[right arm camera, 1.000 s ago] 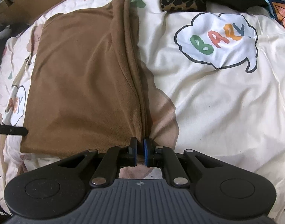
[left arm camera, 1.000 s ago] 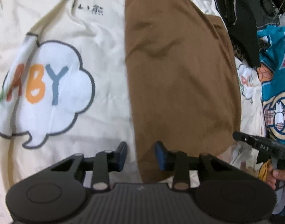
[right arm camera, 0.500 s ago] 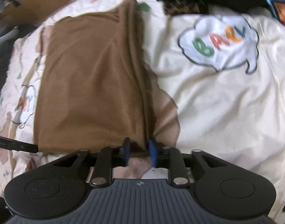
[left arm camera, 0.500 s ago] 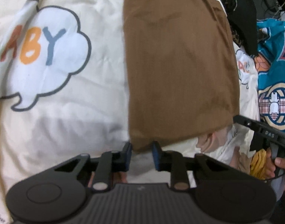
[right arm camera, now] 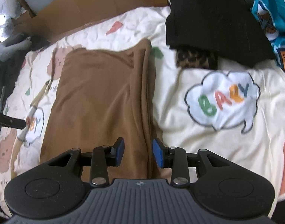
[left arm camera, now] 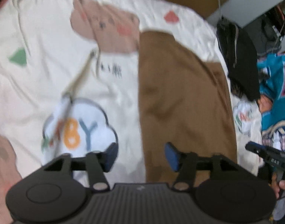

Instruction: Fold clothes

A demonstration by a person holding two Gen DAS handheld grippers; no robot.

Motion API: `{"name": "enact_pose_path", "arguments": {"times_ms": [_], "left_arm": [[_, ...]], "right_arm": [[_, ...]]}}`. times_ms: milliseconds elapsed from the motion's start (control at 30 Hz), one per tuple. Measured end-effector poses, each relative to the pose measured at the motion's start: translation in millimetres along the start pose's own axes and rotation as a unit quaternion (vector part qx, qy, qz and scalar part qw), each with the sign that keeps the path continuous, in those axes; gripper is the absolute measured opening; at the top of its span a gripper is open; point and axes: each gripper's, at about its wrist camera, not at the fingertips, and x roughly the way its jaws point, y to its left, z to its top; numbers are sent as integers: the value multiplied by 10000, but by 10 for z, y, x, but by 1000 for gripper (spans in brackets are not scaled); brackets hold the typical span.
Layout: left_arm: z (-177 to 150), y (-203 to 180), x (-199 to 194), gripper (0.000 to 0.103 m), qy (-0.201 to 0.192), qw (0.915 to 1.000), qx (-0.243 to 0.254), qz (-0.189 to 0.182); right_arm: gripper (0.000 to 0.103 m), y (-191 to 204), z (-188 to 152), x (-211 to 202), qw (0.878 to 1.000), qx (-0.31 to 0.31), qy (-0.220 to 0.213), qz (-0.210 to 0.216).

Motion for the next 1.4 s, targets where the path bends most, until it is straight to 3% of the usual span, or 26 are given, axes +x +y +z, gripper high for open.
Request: {"name": "enact_pose_path", "arguments": {"times_ms": [267,533,767,1067,1400], "left_arm": [[293,8,59,67,-136,9999,-53,86],[500,-31,324,68,3,9998,-179,-35],[665,-10,526,68,-38,9980,-613,-134],[671,21,688,68,-26,9976,-682,-139],[922,-1,777,68,-239,9977,-625,-142]], "right_arm": [[43,11,259,196,9999,117,-73,-84],[44,80,381,525,9999,40,66,-115],[44,-39,475,755,9996,-32,104,-271],[44,-353,524,753,9992,347,26,-181],[44,-114,876,733,9996,207,-210,50]]}}
